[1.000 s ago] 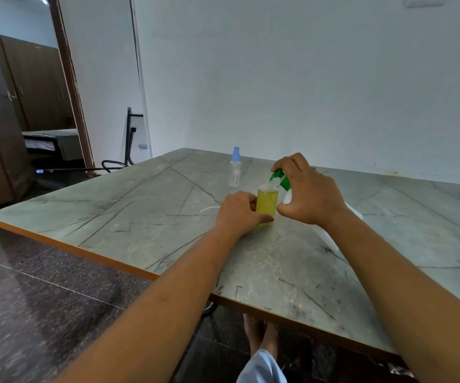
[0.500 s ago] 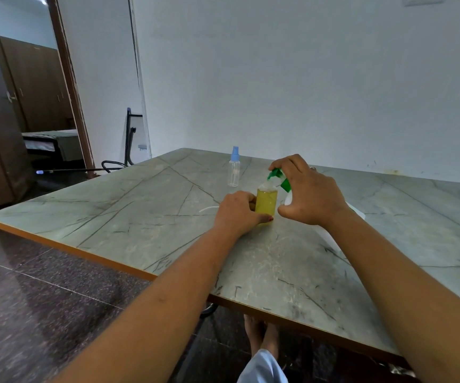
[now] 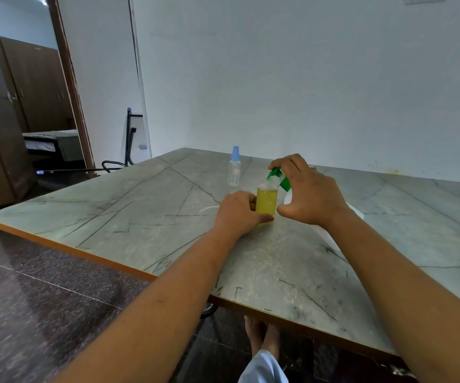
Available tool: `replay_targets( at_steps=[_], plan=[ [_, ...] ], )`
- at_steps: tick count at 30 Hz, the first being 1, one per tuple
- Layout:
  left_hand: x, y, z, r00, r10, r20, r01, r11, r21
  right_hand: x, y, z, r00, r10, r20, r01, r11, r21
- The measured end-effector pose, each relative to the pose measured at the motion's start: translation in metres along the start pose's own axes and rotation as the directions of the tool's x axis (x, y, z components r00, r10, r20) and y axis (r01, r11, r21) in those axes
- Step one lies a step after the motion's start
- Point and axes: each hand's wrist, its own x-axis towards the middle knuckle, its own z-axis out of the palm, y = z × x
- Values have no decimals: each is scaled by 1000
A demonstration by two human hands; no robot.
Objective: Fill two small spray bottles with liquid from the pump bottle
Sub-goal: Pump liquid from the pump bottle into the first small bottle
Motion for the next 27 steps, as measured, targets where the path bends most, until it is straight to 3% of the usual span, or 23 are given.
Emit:
replay_targets(
  at_steps=[7,13,20,27],
  plan=[
    [0,0,1,1000,6,-1,-6,1000,13,-5,5,-1,999,-13,-35,14,999,30],
    [0,-1,1,1000,21,-4,-21,1000,17,-10,16,-7,981,75,-181,-46,986,159],
    [-1,-2,2,999,37,-7,-37,999,3,-10,18,-3,870,276,-410,-51,875,481],
    [-1,-3,3,999,42,-19,-43,999,-16,-12,24,9,810,429,-400,-59,738,672]
  ],
)
